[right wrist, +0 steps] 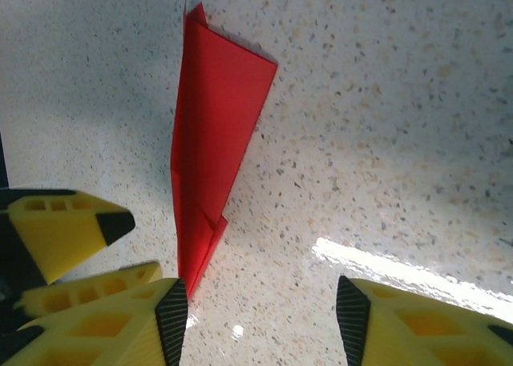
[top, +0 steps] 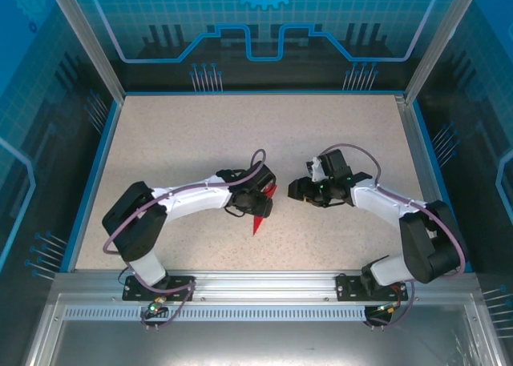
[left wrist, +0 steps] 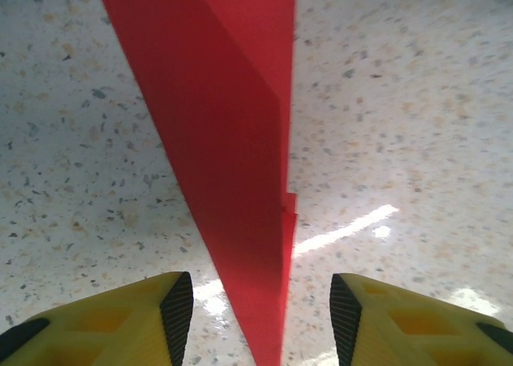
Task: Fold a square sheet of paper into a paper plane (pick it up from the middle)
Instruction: Move a paper plane to the center of the table.
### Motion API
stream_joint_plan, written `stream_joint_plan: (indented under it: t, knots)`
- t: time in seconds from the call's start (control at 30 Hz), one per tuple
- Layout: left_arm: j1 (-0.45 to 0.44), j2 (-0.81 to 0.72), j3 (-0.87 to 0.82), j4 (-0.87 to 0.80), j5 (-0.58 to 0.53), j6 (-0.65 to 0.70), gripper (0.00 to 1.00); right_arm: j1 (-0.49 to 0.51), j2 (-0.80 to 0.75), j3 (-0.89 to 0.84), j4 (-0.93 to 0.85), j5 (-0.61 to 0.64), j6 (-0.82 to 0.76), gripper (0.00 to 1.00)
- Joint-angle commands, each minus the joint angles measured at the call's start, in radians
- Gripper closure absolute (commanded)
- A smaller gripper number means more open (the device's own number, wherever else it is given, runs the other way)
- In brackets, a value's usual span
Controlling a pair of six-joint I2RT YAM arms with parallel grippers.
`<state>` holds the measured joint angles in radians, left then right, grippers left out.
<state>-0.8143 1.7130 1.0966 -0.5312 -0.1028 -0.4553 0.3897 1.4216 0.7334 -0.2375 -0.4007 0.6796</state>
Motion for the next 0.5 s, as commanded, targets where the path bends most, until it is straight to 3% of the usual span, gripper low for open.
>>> stream_joint_plan:
  t: [0.0, 0.2, 0.4, 0.47]
  knots:
    - [-0.009, 0.045, 0.051, -0.075, -0.093, -0.03, 0.49, -0.007, -0.038, -0.035, 0.014, -0.013, 0.003, 0.43]
    - [-0.014, 0.087, 0.082, -0.09, -0.119, -0.036, 0.55, -0.008, -0.08, -0.077, 0.014, -0.013, 0.009, 0.41]
    - [-0.014, 0.072, 0.064, -0.081, -0.112, -0.038, 0.78, -0.01, -0.089, -0.104, 0.035, -0.029, 0.022, 0.4]
    - [-0.015, 0.076, 0.065, -0.086, -0.113, -0.037, 0.79, -0.008, -0.085, -0.107, 0.045, -0.035, 0.027, 0.4]
